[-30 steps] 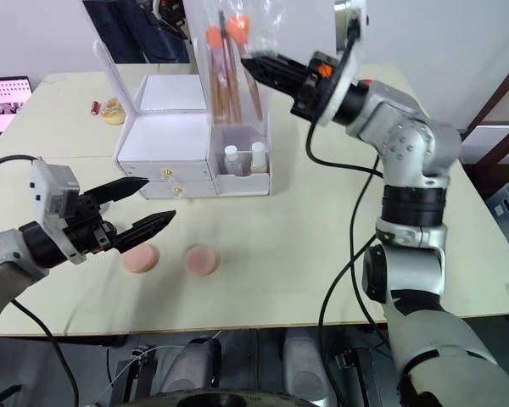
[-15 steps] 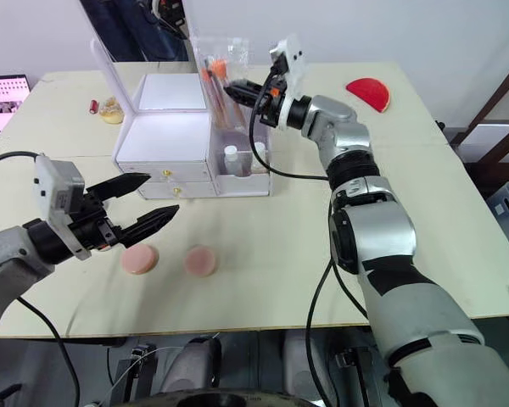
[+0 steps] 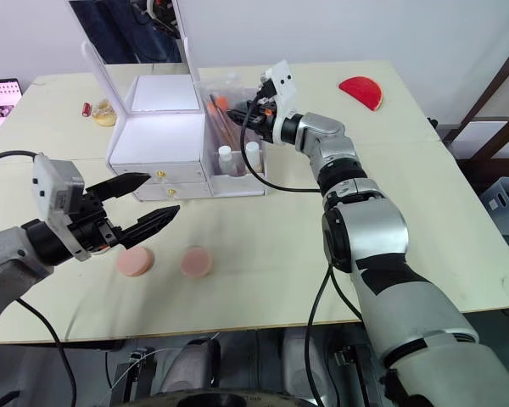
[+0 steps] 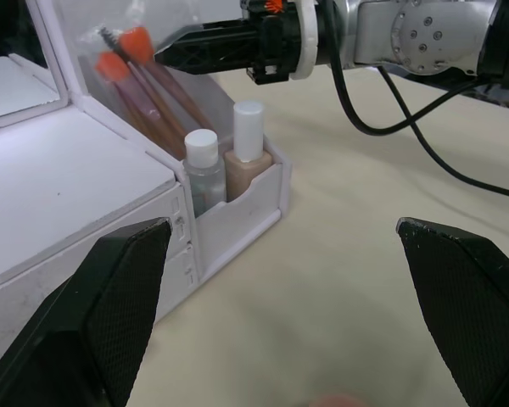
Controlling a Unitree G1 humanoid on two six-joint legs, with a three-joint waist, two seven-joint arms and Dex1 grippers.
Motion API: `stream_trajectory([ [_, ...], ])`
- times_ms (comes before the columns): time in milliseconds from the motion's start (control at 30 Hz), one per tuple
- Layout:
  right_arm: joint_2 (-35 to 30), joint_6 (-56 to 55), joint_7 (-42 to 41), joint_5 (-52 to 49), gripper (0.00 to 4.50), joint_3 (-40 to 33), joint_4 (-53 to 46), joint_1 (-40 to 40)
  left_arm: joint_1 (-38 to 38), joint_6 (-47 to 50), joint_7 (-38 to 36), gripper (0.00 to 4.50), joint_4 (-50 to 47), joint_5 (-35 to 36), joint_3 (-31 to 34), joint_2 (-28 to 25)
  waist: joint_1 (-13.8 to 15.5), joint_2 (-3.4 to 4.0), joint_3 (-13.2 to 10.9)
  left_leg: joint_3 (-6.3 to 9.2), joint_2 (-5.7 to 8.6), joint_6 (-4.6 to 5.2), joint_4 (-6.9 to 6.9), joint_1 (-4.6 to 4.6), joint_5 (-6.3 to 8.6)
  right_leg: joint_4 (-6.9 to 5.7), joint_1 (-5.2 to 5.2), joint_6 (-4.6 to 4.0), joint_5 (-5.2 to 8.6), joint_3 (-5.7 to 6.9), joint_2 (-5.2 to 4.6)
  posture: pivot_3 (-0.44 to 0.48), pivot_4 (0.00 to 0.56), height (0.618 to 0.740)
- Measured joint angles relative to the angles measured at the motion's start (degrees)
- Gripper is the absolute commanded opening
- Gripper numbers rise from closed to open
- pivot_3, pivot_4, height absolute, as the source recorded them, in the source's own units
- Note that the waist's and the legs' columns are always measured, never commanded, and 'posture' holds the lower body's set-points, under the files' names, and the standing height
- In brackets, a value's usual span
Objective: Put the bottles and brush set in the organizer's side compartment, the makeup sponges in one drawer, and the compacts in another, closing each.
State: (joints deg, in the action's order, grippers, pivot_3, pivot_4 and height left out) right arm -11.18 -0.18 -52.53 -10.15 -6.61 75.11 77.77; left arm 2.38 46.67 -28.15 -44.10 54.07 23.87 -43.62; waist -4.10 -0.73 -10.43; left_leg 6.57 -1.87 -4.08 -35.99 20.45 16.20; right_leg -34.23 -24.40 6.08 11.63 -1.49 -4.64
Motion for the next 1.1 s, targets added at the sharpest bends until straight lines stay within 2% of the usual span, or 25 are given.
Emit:
stream_trajectory([
  [67,0.0,0.3,0.0,0.0,4.28,-0.7,0.0,0.3,-0.2,-0.1,0.1,4.5,0.0,0.3,0.0,-0.1,0.0,0.0,0.0,0.0,0.0,0.0,0.0,0.0,0.0,0.0,0.0,0.0,0.0,0.0,0.0,0.0,0.15,0.739],
  [100,0.0,0.4,0.0,0.0,4.45,-0.9,0.0,0.5,-0.3,-0.1,0.1,4.5,0.0,0.4,0.0,-0.1,0.0,0.0,0.0,0.0,0.0,0.0,0.0,0.0,0.0,0.0,0.0,0.0,0.0,0.0,0.0,0.0,0.15,0.739],
  [300,-0.8,1.0,0.2,-0.2,4.45,-3.2,0.0,1.5,-0.2,-0.1,0.4,4.5,0.0,1.0,-0.1,-0.1,0.0,0.0,0.0,0.0,0.0,0.0,-0.01,0.0,0.0,-0.01,0.0,-0.01,0.0,0.0,0.0,0.0,0.15,0.739],
  [700,-1.1,0.9,6.4,2.7,4.45,-2.7,0.0,2.2,0.5,-0.1,0.6,4.5,0.2,1.7,-0.5,-0.5,0.0,0.0,0.0,0.0,0.0,0.0,-0.01,0.0,0.0,-0.01,0.0,-0.01,0.0,0.0,0.0,0.0,0.15,0.739],
  [1033,-0.8,5.7,-0.3,3.0,4.45,-2.3,0.0,2.2,0.1,-0.1,0.6,4.5,0.2,1.9,-0.5,-0.8,0.0,0.01,0.0,0.0,0.0,0.0,-0.01,0.0,0.0,-0.01,0.0,0.0,0.0,0.0,0.0,0.0,0.15,0.739],
  [1100,-0.5,6.0,-0.2,3.6,3.92,-1.5,0.0,2.2,0.1,-0.1,0.5,4.5,0.3,1.9,-0.5,-0.8,0.0,0.01,0.0,0.0,0.0,0.0,-0.01,-0.01,0.0,-0.02,0.0,0.0,0.0,0.0,0.0,0.0,0.15,0.739],
])
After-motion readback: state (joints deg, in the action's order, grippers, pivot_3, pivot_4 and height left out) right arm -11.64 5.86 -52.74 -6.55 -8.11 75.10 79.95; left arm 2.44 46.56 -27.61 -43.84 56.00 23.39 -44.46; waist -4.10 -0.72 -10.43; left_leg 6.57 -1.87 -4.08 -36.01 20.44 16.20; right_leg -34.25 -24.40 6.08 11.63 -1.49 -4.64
